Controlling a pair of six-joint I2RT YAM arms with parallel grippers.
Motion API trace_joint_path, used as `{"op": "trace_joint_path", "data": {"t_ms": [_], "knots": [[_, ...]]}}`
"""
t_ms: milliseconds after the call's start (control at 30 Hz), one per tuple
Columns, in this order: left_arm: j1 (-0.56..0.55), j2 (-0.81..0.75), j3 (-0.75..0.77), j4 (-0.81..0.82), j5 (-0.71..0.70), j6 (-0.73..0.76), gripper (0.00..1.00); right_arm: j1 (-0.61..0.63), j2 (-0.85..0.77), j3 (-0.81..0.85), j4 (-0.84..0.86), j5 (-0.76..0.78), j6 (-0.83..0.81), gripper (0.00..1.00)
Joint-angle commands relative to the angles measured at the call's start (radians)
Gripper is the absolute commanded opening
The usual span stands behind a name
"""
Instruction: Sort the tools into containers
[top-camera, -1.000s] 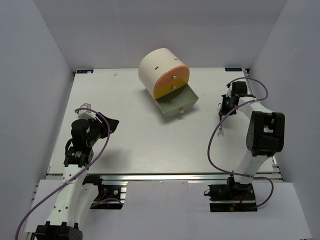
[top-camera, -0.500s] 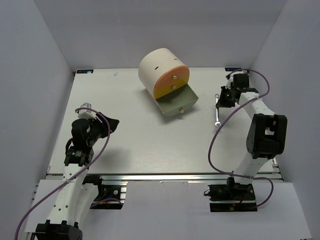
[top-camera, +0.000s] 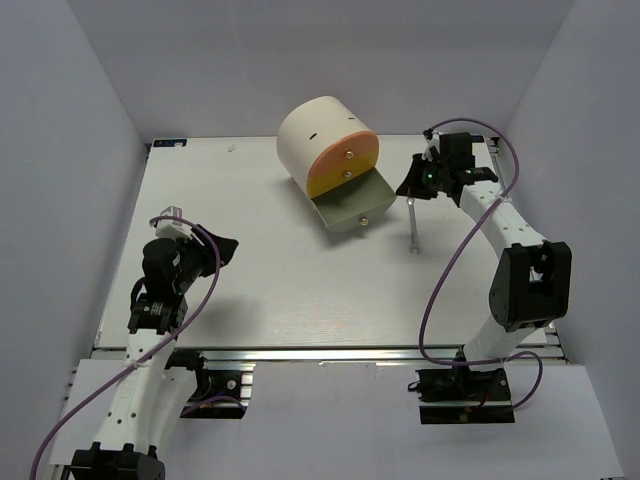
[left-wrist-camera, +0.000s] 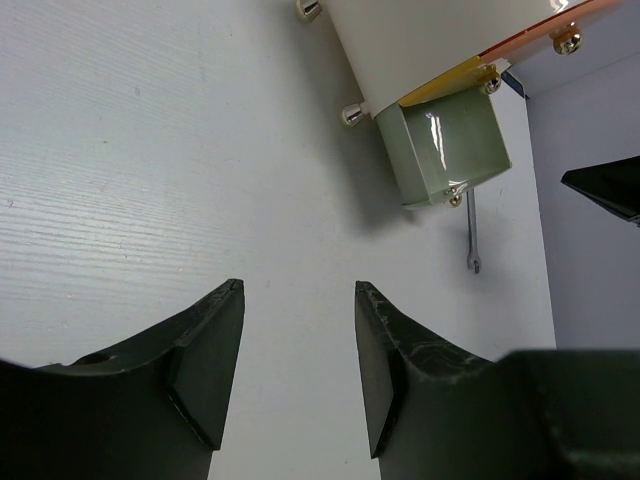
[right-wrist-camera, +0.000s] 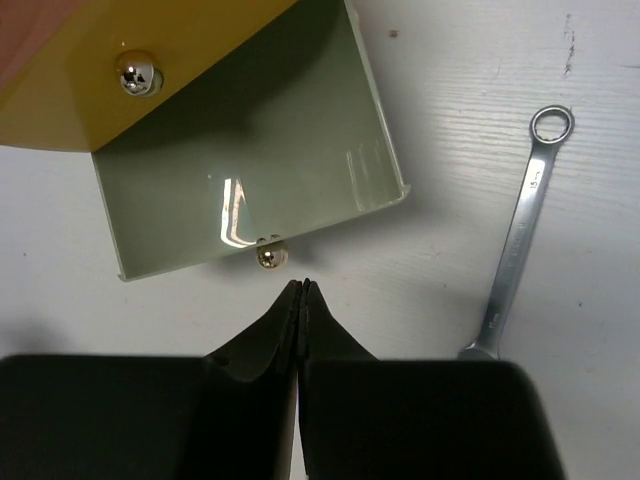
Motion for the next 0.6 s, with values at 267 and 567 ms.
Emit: {"op": "trace_joint_path", "data": {"t_ms": [267,567], "knots": [[-0.004,-0.041,-0.007,-0.019,-0.002,-0.007,0.59,-0.058,0.011,-0.132,0.132,0.108,-0.241,0.64],[-0.004,-0.021,-0.019,0.009,0.012,-0.016,0.59,-0.027,0.162,-0.129,0.135,0.293,-0.283,0.60]]}}
